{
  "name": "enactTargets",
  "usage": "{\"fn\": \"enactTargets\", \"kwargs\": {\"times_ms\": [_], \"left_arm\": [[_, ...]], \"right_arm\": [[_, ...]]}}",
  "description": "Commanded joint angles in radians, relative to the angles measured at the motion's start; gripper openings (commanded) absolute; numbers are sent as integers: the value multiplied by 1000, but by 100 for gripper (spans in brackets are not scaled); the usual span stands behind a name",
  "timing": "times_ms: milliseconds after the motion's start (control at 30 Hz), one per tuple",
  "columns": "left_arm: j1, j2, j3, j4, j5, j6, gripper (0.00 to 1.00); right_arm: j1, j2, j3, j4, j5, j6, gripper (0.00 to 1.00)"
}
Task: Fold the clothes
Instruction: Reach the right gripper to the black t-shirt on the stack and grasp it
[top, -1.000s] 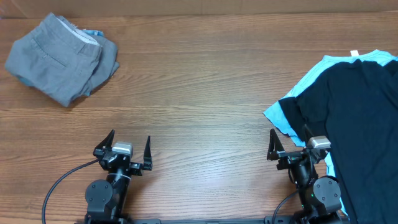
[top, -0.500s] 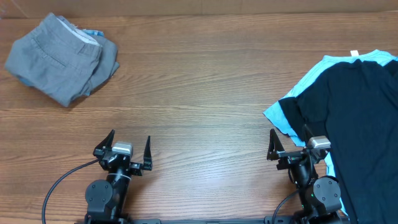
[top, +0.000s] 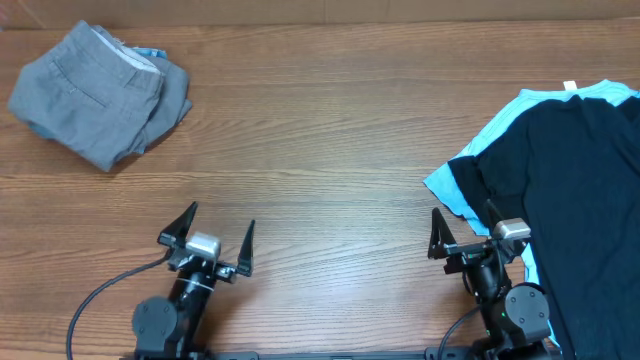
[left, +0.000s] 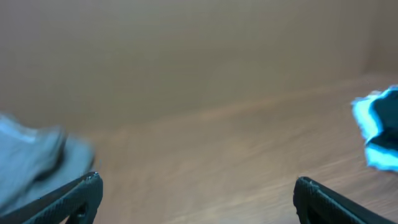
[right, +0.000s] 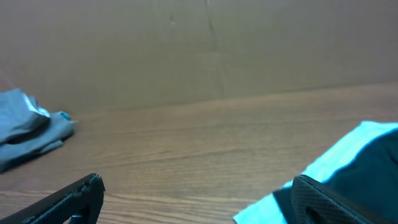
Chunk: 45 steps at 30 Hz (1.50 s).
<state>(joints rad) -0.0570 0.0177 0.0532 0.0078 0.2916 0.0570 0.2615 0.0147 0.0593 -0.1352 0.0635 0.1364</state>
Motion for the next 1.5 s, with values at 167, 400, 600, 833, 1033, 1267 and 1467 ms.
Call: {"fn": "enactTargets", "kwargs": {"times_ms": [167, 400, 600, 833, 1033, 1267, 1467], "left_arm": [[6, 90, 249, -179, 40, -35, 100], [6, 455, 635, -496, 42, -55, 100], [6, 821, 1059, -852, 50, -80, 100], [6, 1091, 1368, -1111, 51, -82, 100], [6, 1160, 1410, -1180, 147, -87, 100], [4, 1172, 1410, -1188, 147, -88, 100], [4, 1172, 1410, -1188, 147, -88, 100]], "right_arm": [[-5, 95, 290, -238, -24, -13, 100], [-5, 443, 653, -599, -60, -2, 100], [-5, 790, 992, -846, -272, -3, 100], [-13, 1044, 1178, -919, -319, 32, 100], [-155, 1193, 1195, -854, -89, 204, 100], [-359, 1449, 1195, -673, -72, 281, 83], [-443, 1658, 1195, -576, -137, 282, 74]]}}
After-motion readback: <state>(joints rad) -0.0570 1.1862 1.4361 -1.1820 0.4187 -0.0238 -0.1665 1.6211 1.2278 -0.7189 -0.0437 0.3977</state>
